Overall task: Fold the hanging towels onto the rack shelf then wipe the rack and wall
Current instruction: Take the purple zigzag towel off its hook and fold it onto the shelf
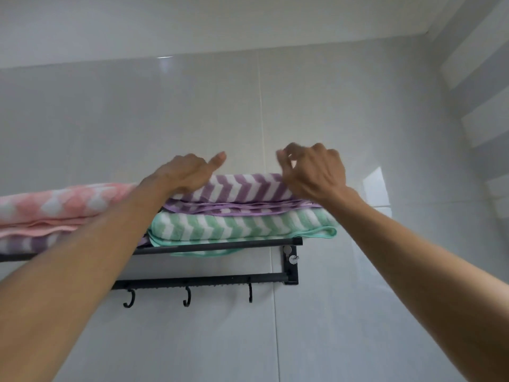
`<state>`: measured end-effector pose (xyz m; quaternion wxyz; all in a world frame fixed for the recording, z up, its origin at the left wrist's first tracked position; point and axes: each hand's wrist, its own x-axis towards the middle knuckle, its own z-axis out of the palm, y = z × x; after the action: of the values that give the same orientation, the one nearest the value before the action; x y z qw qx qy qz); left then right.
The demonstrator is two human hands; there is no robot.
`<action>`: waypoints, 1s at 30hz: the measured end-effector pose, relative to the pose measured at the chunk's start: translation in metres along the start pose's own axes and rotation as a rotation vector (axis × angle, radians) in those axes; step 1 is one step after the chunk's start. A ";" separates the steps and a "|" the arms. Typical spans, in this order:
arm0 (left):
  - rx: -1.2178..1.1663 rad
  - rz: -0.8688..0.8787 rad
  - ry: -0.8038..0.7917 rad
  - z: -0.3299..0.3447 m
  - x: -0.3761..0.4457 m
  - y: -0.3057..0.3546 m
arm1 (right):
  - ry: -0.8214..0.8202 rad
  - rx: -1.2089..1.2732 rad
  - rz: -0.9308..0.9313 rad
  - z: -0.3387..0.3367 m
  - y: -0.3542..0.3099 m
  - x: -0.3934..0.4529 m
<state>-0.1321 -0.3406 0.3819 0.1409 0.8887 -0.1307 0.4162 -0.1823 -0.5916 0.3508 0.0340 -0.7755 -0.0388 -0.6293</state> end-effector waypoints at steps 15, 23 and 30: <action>0.188 0.018 0.236 0.031 -0.020 0.002 | -0.177 -0.110 -0.013 0.024 -0.022 -0.029; 0.036 0.169 0.519 0.025 -0.063 0.003 | -0.070 -0.010 -0.020 -0.003 -0.048 -0.071; -0.066 0.240 0.549 -0.001 -0.124 -0.006 | -0.098 0.029 0.009 -0.055 -0.091 -0.114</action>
<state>-0.2070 -0.3202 0.2856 0.1495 0.7161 -0.2051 0.6502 -0.2681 -0.5088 0.2509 0.0461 -0.8050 -0.0458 -0.5898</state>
